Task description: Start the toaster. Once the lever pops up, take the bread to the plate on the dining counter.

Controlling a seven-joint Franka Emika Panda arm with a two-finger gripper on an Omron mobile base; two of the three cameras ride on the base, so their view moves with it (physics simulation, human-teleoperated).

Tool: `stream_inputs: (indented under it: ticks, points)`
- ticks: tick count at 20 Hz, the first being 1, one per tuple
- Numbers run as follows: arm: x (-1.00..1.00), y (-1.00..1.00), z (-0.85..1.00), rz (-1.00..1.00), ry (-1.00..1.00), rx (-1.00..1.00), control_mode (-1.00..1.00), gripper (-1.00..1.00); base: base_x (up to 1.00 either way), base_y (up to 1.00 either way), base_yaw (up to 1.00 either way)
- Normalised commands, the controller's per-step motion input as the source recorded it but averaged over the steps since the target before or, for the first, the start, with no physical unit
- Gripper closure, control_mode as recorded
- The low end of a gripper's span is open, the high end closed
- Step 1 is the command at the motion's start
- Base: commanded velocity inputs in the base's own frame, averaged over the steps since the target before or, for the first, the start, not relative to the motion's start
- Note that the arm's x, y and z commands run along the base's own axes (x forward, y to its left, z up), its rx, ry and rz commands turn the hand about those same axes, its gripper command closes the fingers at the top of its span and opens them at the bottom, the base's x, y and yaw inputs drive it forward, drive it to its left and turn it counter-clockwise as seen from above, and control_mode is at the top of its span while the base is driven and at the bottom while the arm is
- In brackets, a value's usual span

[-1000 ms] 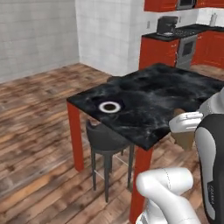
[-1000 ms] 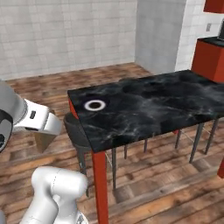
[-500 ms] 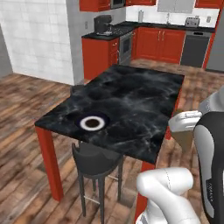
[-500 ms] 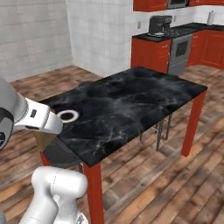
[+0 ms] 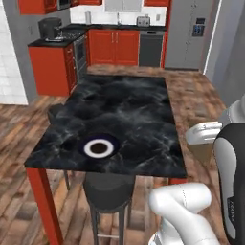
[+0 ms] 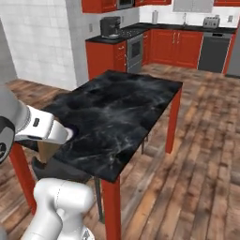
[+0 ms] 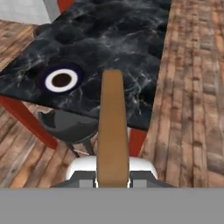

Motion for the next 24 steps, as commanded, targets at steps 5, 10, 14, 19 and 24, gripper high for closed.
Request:
stream_inputs:
  ticks: [5, 10, 14, 19, 24]
  points:
    - [0.0, 0.0, 0.0, 0.0, 0.0, 0.0, 1.0, 1.0, 0.0, 0.97, -0.52]
    - [0.0, 0.0, 0.0, 0.0, 0.0, 0.0, 1.0, 1.0, -0.01, 0.94, -0.38]
    - [0.0, 0.0, 0.0, 0.0, 0.0, 0.0, 1.0, 1.0, 0.0, 0.8, -0.24]
    - [0.0, 0.0, 0.0, 0.0, 0.0, 0.0, 1.0, 1.0, 0.15, 0.16, -0.06]
    - [0.0, 0.0, 0.0, 0.0, 0.0, 0.0, 1.0, 1.0, 0.27, 0.0, 0.0]
